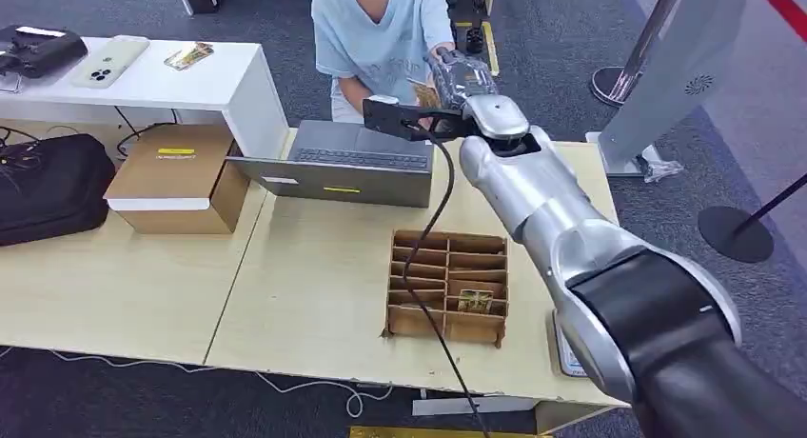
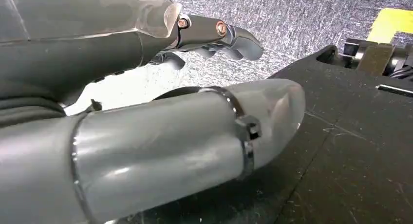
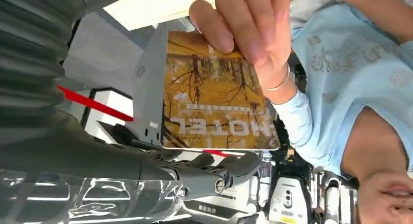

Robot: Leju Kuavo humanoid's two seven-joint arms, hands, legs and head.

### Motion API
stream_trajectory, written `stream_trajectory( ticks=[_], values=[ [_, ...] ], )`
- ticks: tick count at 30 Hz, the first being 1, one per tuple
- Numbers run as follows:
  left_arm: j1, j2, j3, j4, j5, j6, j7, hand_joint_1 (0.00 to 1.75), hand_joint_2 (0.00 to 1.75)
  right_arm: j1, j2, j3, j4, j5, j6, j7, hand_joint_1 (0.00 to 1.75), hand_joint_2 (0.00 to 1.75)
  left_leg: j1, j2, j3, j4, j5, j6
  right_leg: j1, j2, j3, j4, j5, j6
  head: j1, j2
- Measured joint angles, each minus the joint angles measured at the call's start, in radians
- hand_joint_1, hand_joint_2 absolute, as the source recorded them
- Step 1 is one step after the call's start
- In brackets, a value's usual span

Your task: Pass the card to the sensor for recognition and then transmit it.

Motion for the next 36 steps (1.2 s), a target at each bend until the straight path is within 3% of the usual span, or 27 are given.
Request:
stream_trajectory(
  ticks=[6, 10, 13, 16, 21, 26, 32, 34, 36],
  values=[
    [0.001, 0.000, 0.000, 0.000, 0.011, 0.009, 0.002, 0.00, 0.00, 0.033, -0.012, -0.025, -0.020, -0.040, -0.109, -0.073, 0.00, 1.75, 0.000, 0.000, 0.000, 0.000, 0.000, 0.000, 0.000, 0.000, 0.000, 0.000, 0.000, 0.000, 0.000, 0.000],
    [0.001, 0.000, 0.000, 0.000, 0.021, 0.023, 0.002, 0.00, 0.00, 0.085, -0.018, -0.103, -0.068, -0.199, -0.221, -0.231, 0.00, 1.75, 0.000, 0.000, 0.000, 0.000, 0.000, 0.000, 0.000, -0.001, 0.000, 0.000, 0.000, 0.000, 0.000, 0.000],
    [0.007, 0.000, 0.000, 0.000, 0.033, 0.039, 0.004, 0.00, 0.00, 0.165, -0.023, -0.177, -0.153, -0.339, -0.259, -0.365, 0.00, 1.75, 0.000, 0.000, 0.000, 0.000, 0.000, 0.000, 0.000, -0.001, 0.000, -0.001, 0.000, 0.000, 0.000, 0.000],
    [0.012, 0.000, 0.000, 0.000, 0.040, 0.049, 0.007, 0.00, 0.00, 0.287, -0.035, -0.237, -0.315, -0.537, -0.239, -0.456, 0.00, 1.75, 0.000, -0.001, 0.000, 0.000, -0.001, 0.000, 0.000, -0.002, 0.000, -0.001, 0.000, 0.000, 0.000, 0.000],
    [0.023, 0.000, 0.000, 0.000, 0.041, 0.051, 0.014, 0.00, 0.00, 0.546, -0.055, -0.305, -0.644, -0.858, -0.156, -0.513, 0.00, 1.75, 0.000, -0.002, -0.001, 0.000, -0.002, 0.001, 0.000, -0.002, 0.000, -0.001, -0.001, 0.001, 0.001, 0.000],
    [0.023, 0.000, 0.000, 0.000, 0.040, 0.050, 0.027, 0.00, 0.00, 0.786, -0.059, -0.339, -0.934, -1.043, -0.098, -0.535, 0.00, 1.75, 0.000, -0.002, -0.002, 0.000, -0.003, 0.001, 0.000, -0.002, 0.000, -0.001, -0.002, 0.000, 0.000, 0.000],
    [0.023, 0.000, 0.000, 0.000, 0.042, 0.038, 0.031, 0.00, 0.00, 0.954, -0.058, -0.372, -1.169, -1.267, -0.023, -0.557, 0.00, 1.75, 0.000, -0.001, -0.002, -0.001, -0.003, 0.000, 0.000, -0.002, -0.001, -0.001, -0.002, 0.000, 0.000, 0.000],
    [0.023, 0.000, 0.000, 0.000, 0.045, 0.038, 0.032, 0.00, 0.00, 0.996, -0.058, -0.383, -1.222, -1.323, -0.025, -0.566, 0.00, 1.75, 0.000, -0.001, -0.002, -0.001, -0.003, 0.000, 0.000, -0.002, 0.000, -0.001, -0.002, 0.000, 0.000, 0.000],
    [0.023, 0.000, 0.001, 0.000, 0.053, 0.039, 0.037, 0.00, 0.00, 1.031, -0.050, -0.396, -1.268, -1.350, -0.073, -0.573, 0.00, 1.75, 0.000, -0.001, -0.002, -0.001, -0.003, 0.000, 0.000, -0.002, 0.000, -0.001, -0.002, 0.000, 0.000, 0.000]
  ],
)
